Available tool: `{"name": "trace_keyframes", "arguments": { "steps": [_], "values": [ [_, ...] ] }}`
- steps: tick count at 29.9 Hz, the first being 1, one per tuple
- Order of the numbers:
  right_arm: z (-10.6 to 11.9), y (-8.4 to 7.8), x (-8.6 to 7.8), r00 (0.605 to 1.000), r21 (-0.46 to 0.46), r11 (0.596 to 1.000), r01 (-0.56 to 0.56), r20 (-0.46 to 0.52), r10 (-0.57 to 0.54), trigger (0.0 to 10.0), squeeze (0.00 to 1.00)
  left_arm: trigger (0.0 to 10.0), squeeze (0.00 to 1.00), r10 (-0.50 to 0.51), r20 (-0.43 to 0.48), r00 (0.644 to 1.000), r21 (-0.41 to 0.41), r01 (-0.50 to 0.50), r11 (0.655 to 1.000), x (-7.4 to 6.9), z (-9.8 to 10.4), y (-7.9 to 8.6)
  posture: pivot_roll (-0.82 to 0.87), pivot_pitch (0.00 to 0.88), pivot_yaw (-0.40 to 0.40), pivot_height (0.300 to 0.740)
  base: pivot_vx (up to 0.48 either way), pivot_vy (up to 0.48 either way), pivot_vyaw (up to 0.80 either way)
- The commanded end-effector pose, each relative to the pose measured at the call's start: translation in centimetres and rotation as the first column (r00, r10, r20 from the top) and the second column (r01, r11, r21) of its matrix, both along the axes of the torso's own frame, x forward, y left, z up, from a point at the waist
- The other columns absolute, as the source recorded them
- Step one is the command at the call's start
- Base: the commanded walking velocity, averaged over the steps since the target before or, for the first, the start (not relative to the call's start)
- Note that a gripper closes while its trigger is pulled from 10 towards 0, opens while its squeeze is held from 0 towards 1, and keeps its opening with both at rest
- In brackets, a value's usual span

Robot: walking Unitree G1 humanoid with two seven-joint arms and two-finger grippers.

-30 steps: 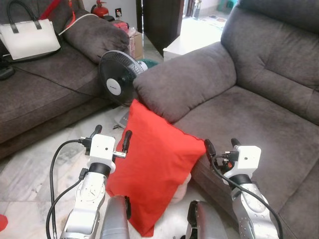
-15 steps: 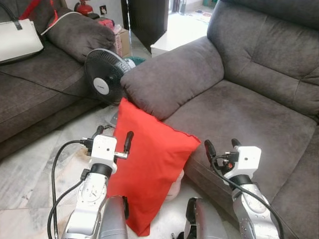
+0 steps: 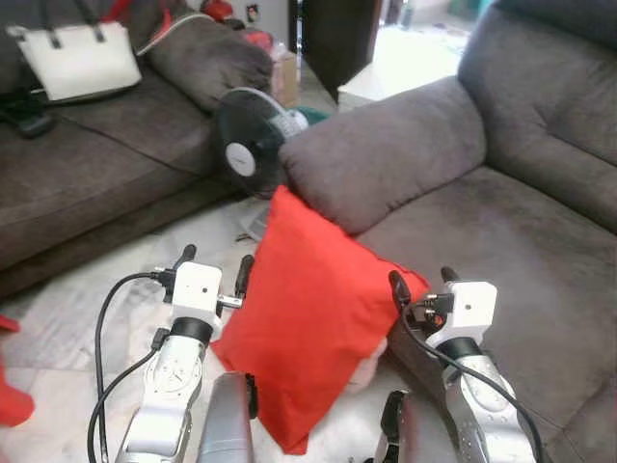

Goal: Move the pillow to the sofa from floor

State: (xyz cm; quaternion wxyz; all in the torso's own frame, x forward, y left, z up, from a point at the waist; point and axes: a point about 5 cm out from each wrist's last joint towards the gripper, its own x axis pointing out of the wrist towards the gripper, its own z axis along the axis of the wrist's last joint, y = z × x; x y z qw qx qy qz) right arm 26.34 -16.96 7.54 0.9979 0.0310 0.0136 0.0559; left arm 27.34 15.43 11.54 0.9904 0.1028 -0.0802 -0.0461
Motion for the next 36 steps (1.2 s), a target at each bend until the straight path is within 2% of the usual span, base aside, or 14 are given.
{"name": "trace_keyframes", "arguments": {
  "steps": [1, 9, 36],
  "values": [
    [-0.16, -0.41, -0.22, 1.0, -0.001, 1.0, 0.014, -0.009, -0.014, 10.0, 0.0, 10.0, 0.0, -0.01, -0.017, 1.0, 0.001, 0.01, 1.0, 0.07, -0.14, -0.27, 0.14, 0.086, -0.023, 0.561, 0.0, 0.0, 0.0],
    [-0.25, -0.42, -0.21, 1.0, 0.0, 1.0, 0.012, -0.014, -0.012, 10.0, 0.0, 10.0, 0.0, -0.01, -0.022, 1.0, -0.002, 0.01, 1.0, 0.14, -0.17, -0.22, 0.14, 0.087, -0.024, 0.561, 0.0, 0.0, 0.0],
    [-0.31, -0.19, -0.02, 1.0, -0.004, 1.0, 0.004, -0.022, -0.004, 10.0, 0.0, 10.0, 0.0, -0.016, -0.029, 0.999, -0.007, 0.015, 1.0, 0.19, -0.36, -0.24, 0.14, 0.077, -0.023, 0.561, 0.273, 0.0, 0.0]
  ]
}}
